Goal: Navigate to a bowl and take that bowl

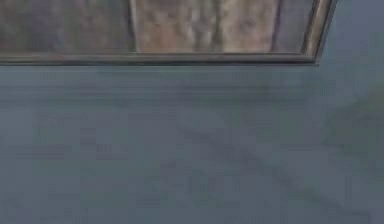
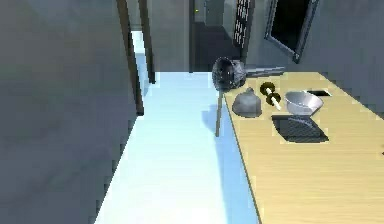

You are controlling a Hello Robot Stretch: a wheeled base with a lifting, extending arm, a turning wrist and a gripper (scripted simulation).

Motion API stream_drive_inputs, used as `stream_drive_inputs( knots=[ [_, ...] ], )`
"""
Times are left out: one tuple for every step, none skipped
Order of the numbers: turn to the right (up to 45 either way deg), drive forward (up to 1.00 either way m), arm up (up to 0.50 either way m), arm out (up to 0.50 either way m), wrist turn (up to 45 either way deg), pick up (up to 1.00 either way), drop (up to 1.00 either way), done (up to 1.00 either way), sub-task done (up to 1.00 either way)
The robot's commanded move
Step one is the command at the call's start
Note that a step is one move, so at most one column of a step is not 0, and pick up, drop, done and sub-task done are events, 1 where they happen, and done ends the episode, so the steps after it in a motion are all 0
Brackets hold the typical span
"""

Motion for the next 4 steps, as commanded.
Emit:
stream_drive_inputs(
  knots=[
    [0.0, 0.05, 0.00, 0.00, 0.0, 0.00, 0.00, 0.00, 0.00],
    [45.0, 0.00, 0.00, 0.00, 0.0, 0.00, 0.00, 0.00, 0.00],
    [45.0, 0.00, 0.00, 0.00, 0.0, 0.00, 0.00, 0.00, 0.00],
    [0.0, 0.75, 0.00, 0.00, 0.0, 0.00, 0.00, 0.00, 0.00]
  ],
)
